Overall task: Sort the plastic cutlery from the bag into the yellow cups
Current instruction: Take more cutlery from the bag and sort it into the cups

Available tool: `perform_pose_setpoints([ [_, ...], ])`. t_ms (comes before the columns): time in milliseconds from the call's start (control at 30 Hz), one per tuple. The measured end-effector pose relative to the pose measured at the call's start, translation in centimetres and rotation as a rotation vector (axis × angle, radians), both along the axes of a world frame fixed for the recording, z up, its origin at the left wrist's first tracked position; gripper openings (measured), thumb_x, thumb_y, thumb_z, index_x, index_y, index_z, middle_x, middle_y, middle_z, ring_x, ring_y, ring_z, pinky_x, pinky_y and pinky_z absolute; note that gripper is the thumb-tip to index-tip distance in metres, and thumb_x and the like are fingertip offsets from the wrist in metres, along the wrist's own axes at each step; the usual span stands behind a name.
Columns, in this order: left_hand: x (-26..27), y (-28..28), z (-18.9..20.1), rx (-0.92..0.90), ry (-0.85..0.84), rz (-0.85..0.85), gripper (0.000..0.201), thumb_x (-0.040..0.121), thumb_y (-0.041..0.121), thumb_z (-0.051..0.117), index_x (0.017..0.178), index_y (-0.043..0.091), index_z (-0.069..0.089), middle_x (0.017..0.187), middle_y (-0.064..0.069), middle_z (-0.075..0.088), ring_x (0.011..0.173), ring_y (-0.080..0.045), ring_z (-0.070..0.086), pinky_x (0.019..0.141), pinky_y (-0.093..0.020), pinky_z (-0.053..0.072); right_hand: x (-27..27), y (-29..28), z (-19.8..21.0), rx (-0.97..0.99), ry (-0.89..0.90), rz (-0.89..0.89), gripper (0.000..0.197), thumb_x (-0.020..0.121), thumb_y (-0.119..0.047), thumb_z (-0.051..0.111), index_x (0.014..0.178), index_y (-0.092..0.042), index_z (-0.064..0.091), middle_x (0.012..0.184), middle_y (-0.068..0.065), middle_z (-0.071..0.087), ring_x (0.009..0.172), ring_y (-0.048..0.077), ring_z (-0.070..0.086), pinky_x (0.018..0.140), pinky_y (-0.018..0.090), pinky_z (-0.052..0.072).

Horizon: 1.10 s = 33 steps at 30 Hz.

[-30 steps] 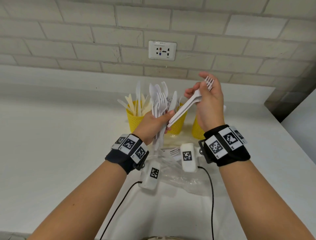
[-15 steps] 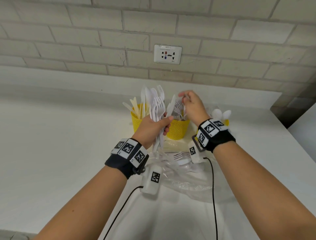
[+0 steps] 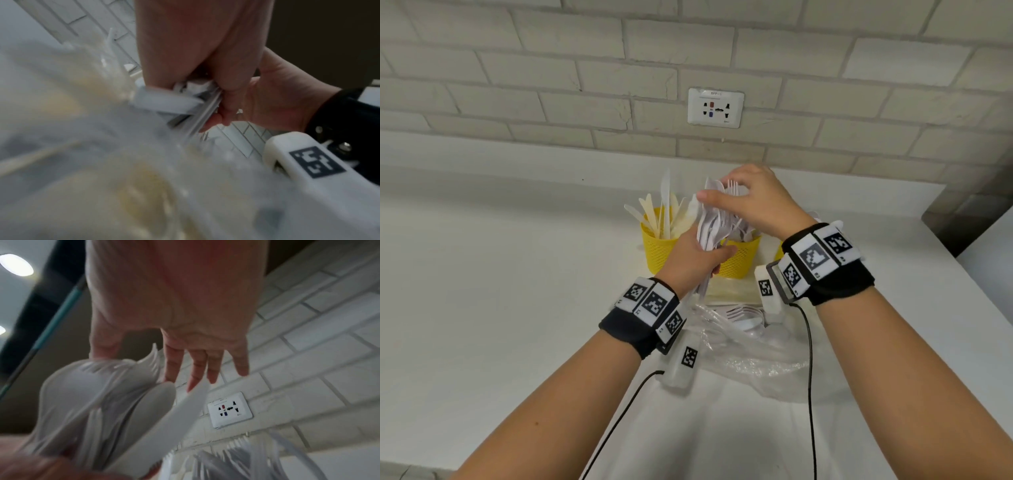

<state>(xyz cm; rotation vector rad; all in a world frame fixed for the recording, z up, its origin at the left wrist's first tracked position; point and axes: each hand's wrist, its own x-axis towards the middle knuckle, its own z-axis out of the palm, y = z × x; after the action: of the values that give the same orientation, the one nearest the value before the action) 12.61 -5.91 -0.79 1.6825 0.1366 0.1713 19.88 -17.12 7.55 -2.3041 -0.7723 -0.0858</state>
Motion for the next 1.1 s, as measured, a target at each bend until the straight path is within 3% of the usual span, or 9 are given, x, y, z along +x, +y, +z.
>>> perform_pose_setpoints([
  [167,-0.3,-0.5,0.3,0.083,-0.044,-0.001,0.017,0.083,0.005,0.067,0.077,0.014,0.054,0.061,-0.002,0.052,0.049,-0.015,0.047,0.048,-0.022,0.043,-0.3,0.4,-0.1,0.053,-0.004,-0.005,0.029,0.083,-0.021,0.063,0.091,0.006,0.069,0.107,0.015,0.063,0.111,0.025,0.052,0.096,0.033,0.040],
  [300,-0.5,-0.4,0.1,0.076,-0.035,-0.023,0.018,0.084,0.008,0.068,0.075,0.013,0.053,0.059,-0.005,0.052,0.049,-0.016,0.049,0.051,-0.024,0.044,-0.8,0.2,0.3,0.255,0.125,-0.035,0.022,0.086,-0.012,0.057,0.093,0.006,0.066,0.082,0.006,0.062,0.065,-0.002,0.055,0.072,0.024,0.041],
  [367,-0.6,-0.5,0.0,0.052,-0.021,-0.023,0.015,0.084,0.011,0.069,0.081,0.011,0.054,0.060,-0.006,0.052,0.048,-0.015,0.049,0.051,-0.023,0.044,-0.9,0.1,0.4,0.342,0.186,-0.031,0.025,0.086,-0.016,0.056,0.090,0.007,0.064,0.070,0.016,0.056,0.061,0.007,0.052,0.068,0.027,0.040],
  [533,-0.5,-0.3,0.1,0.014,-0.009,-0.044,0.015,0.085,0.014,0.070,0.088,0.009,0.056,0.059,0.000,0.054,0.048,-0.013,0.049,0.051,-0.022,0.044,-0.7,-1.1,0.8,0.541,0.145,-0.062,0.019,0.090,-0.018,0.049,0.093,-0.003,0.060,0.093,0.029,0.065,0.085,0.041,0.064,0.082,0.048,0.052],
  [633,-0.7,-0.3,0.0,-0.010,0.003,-0.062,0.014,0.087,0.013,0.068,0.082,0.017,0.055,0.061,0.001,0.054,0.049,-0.013,0.048,0.050,-0.022,0.043,0.1,-3.4,2.0,0.803,0.074,-0.150,0.018,0.096,-0.003,0.040,0.094,-0.015,0.053,0.086,0.014,0.063,0.067,0.015,0.066,0.071,0.028,0.059],
  [733,-0.8,-0.2,-0.2,-0.038,0.018,-0.067,0.017,0.086,0.016,0.069,0.079,0.019,0.054,0.058,0.000,0.051,0.047,-0.013,0.046,0.048,-0.022,0.041,0.6,-6.4,2.9,0.906,-0.056,-0.218,0.021,0.098,-0.006,0.035,0.091,-0.022,0.047,0.075,0.010,0.058,0.050,0.008,0.062,0.058,0.025,0.057],
  [833,-0.6,0.2,-0.4,-0.081,0.037,-0.054,0.020,0.083,0.019,0.073,0.077,0.019,0.055,0.058,-0.002,0.047,0.046,-0.014,0.044,0.048,-0.023,0.039,1.2,-9.2,2.2,0.820,-0.187,-0.317,0.015,0.097,-0.016,0.036,0.093,-0.023,0.048,0.082,0.012,0.058,0.058,0.015,0.063,0.063,0.032,0.058],
  [967,-0.3,0.8,-0.4,-0.183,0.057,-0.100,0.017,0.084,0.022,0.072,0.078,0.015,0.057,0.056,-0.001,0.046,0.047,-0.015,0.043,0.049,-0.025,0.037,2.5,-11.8,-0.9,0.441,-0.325,-0.499,0.028,0.095,-0.028,0.033,0.104,-0.011,0.053,0.087,0.018,0.064,0.077,0.035,0.065,0.071,0.050,0.055],
  [1100,-0.2,0.7,-0.1,-0.258,0.034,-0.149,0.023,0.090,0.022,0.064,0.072,0.012,0.053,0.057,0.001,0.049,0.048,-0.013,0.045,0.047,-0.022,0.040,3.2,-12.1,-4.9,0.132,-0.247,-0.548,0.028,0.097,-0.018,0.037,0.111,-0.004,0.058,0.096,0.028,0.065,0.088,0.041,0.060,0.071,0.036,0.041],
])
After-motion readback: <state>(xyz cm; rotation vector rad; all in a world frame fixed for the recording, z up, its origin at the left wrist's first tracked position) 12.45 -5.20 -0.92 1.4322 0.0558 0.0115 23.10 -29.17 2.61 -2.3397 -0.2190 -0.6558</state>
